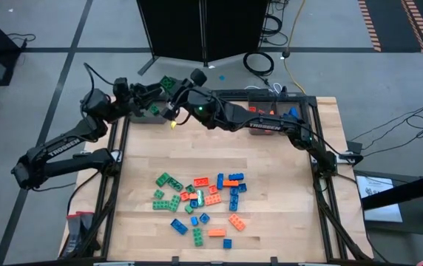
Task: Sort blocks
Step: Put the green game piece into the left black bin
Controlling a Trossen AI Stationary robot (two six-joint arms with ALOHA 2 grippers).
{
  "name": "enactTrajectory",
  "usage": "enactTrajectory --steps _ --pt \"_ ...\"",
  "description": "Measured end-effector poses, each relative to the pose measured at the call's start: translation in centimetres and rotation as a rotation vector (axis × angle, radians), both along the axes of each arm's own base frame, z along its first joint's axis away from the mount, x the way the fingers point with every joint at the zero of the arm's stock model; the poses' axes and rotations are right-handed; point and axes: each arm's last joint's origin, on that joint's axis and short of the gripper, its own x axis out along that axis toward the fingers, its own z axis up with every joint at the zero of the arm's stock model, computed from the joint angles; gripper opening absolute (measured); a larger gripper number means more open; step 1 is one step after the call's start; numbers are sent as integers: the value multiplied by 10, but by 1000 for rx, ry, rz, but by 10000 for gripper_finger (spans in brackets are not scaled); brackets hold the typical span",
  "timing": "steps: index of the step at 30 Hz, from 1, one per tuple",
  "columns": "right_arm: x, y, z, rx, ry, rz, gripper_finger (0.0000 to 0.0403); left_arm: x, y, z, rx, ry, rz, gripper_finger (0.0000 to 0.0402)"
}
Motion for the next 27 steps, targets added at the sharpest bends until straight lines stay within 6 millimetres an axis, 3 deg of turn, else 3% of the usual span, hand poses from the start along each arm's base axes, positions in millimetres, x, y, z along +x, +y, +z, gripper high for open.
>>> enactTrajectory --steps 9,17,27 --pt "0 1 -3 19 21 1 120 0 0 -1 23 17 8 269" --pt "-1 4 -18 -11 229 13 120 0 1 -4 -3 47 17 269" --pt "2 21 -11 -121 241 53 120 1 1 -11 -48 103 8 269"
